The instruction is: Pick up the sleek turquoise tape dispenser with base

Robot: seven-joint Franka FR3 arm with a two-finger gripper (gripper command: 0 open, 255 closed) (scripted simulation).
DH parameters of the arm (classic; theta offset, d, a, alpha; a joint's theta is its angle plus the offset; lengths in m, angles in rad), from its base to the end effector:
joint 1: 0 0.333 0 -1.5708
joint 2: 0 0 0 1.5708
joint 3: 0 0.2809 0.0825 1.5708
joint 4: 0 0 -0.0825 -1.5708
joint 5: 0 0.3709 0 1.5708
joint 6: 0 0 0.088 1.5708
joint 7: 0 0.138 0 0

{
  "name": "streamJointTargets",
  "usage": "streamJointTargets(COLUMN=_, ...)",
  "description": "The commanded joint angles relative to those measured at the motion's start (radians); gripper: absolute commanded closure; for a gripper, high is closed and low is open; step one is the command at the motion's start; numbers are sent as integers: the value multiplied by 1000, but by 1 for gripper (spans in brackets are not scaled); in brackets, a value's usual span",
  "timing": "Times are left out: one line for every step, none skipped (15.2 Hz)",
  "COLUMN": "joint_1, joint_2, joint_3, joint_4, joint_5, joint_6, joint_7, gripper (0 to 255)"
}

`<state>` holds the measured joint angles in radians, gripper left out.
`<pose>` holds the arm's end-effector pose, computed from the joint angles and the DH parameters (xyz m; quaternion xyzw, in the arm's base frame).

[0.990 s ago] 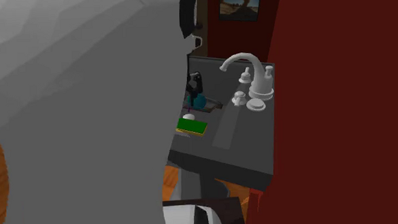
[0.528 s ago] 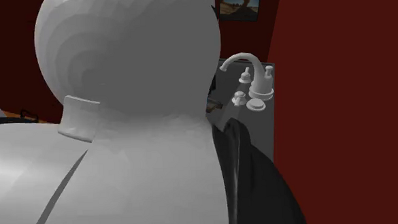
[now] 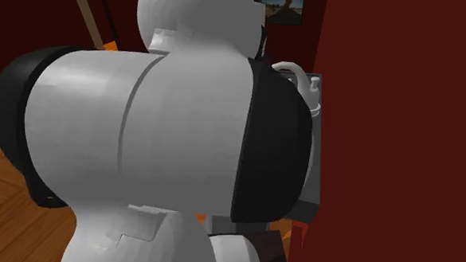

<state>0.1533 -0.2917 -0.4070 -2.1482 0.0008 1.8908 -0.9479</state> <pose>0.4563 -0.1250 0.4540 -0.9363 -0.3464 -0.0369 0.0443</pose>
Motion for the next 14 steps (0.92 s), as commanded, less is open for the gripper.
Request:
streamJointTargets(joint_1=18, joint_2=84, joint_3=-33, joint_4=51, joint_5=35, joint_6=32, joint_7=-110, gripper=0)
streamJointTargets(joint_1=26, joint_2=125, joint_3=-46, joint_4=79, joint_5=56, joint_6=43, joint_7=-161, gripper=0)
streamJointTargets(joint_1=32, joint_2=167, joint_3=-56, joint_4=108, joint_5=80, joint_6=53, joint_7=-212, gripper=0)
streamJointTargets(joint_1=37, joint_2=210, joint_3=-65, joint_4=138, joint_5=104, joint_6=60, joint_7=-263, gripper=0)
streamJointTargets(joint_1=39, joint_2=253, joint_3=-71, joint_4=170, joint_5=130, joint_6=65, joint_7=-313, gripper=0)
streamJointTargets(joint_1=39, joint_2=296, joint_3=-75, joint_4=204, joint_5=156, joint_6=69, joint_7=-362, gripper=0)
streamJointTargets(joint_1=37, joint_2=339, joint_3=-76, joint_4=238, joint_5=183, joint_6=71, joint_7=-410, gripper=0)
streamJointTargets(joint_1=34, joint_2=382, joint_3=-75, joint_4=275, joint_5=209, joint_6=71, joint_7=-457, gripper=0)
streamJointTargets(joint_1=28, joint_2=424, joint_3=-72, joint_4=313, joint_5=234, joint_6=69, joint_7=-502, gripper=0)
streamJointTargets(joint_1=21, joint_2=466, joint_3=-67, joint_4=352, joint_5=259, joint_6=65, joint_7=-545, gripper=0)
streamJointTargets(joint_1=14, joint_2=507, joint_3=-60, joint_4=392, joint_5=282, joint_6=61, joint_7=-586, gripper=0)
streamJointTargets(joint_1=4, joint_2=548, joint_3=-52, joint_4=434, joint_5=303, joint_6=55, joint_7=-625, gripper=0)
streamJointTargets(joint_1=-5, joint_2=580, joint_3=-43, joint_4=469, joint_5=318, joint_6=49, joint_7=-654, gripper=0)
streamJointTargets(joint_1=-6, joint_2=583, joint_3=-40, joint_4=460, joint_5=321, joint_6=61, joint_7=-657, gripper=0)
